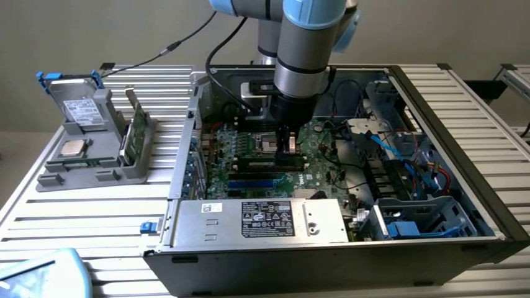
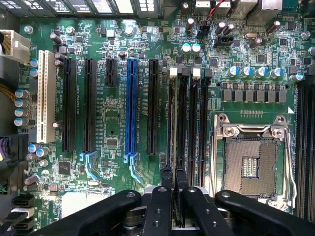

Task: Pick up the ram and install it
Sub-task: 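Insert the ram into the slot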

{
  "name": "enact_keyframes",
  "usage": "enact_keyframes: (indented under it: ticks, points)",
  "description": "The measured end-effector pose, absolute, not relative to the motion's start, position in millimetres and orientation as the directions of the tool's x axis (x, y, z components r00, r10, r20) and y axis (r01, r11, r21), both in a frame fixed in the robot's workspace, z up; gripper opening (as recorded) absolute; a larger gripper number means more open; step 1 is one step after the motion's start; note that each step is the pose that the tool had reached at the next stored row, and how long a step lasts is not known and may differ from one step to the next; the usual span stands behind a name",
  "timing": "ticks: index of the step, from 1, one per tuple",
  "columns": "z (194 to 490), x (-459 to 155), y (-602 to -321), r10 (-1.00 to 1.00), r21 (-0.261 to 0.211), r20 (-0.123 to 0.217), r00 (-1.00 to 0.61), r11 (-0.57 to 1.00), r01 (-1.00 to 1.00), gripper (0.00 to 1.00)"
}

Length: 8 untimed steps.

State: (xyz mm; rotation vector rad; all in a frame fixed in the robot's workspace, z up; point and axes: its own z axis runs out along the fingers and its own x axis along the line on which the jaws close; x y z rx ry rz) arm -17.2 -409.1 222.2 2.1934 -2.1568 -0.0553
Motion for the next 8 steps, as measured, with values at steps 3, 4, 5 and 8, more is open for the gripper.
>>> enact_keyframes:
  ticks: [3, 4, 5, 8]
  points:
    - [222.2, -17.2, -409.1, -1.000, 0.071, 0.020, 0.018, -0.016, -0.997, 0.22]
    - [222.1, -17.2, -409.1, -1.000, 0.071, 0.020, 0.018, -0.016, -0.997, 0.22]
    - [222.2, -17.2, -409.1, -1.000, 0.071, 0.020, 0.018, -0.016, -0.997, 0.28]
    - [222.1, -17.2, -409.1, -1.000, 0.071, 0.020, 0.017, -0.016, -0.997, 0.39]
